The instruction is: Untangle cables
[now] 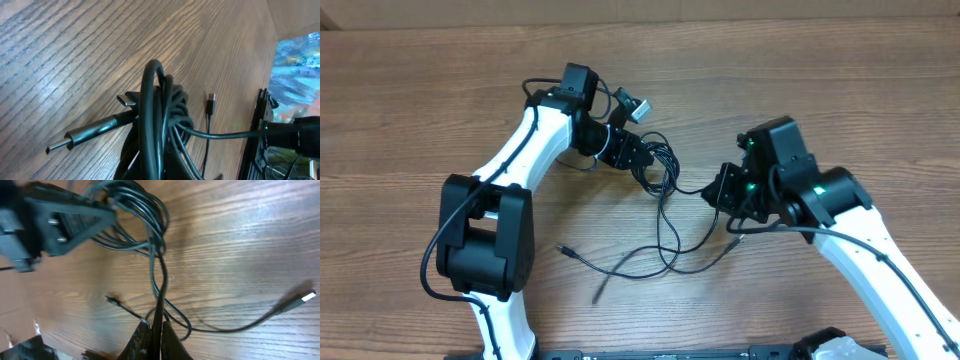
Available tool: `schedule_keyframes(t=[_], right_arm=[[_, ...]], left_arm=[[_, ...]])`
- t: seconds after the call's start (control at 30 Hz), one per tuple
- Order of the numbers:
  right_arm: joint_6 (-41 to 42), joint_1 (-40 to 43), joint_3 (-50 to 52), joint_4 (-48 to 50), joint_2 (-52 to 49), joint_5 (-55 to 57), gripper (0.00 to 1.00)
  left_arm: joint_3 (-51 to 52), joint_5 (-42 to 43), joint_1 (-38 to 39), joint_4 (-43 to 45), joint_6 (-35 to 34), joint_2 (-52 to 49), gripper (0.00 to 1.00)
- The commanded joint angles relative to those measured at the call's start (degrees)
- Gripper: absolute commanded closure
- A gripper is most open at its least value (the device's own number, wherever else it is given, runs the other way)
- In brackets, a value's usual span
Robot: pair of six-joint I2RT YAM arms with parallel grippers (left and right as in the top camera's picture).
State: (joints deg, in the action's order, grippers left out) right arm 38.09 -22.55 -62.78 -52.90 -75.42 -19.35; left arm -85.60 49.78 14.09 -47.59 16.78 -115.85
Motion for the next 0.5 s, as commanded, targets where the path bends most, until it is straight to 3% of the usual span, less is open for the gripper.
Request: schedule_keyframes(t=[0.0,0.23,0.33,0.47], right_arm=[[-0.46,-0.31,-1.33,0.37,-0.59,-2.19,0.93],[-0.46,-0.37,-1.33,2.21,-0.63,-13.46,0.84],[-0.87,-0.66,-1.33,2.12,-0.63,-17.97,0.75],[-3.39,-1.29,-1.33,1.55,-0.63,-15.82,0.43]], left_arm=[[-0.44,2.36,-1.16,-0.17,2.1,-0.26,0.96],[-0.44,2.14,-1.36,-0.15,2.14,-0.26,0.96],[-0.44,-0.24,-1.31,-0.17,2.12,-0.26,0.96],[-0.44,-3.34,-1.31,-0.15,1.86,-0.26,0.96]])
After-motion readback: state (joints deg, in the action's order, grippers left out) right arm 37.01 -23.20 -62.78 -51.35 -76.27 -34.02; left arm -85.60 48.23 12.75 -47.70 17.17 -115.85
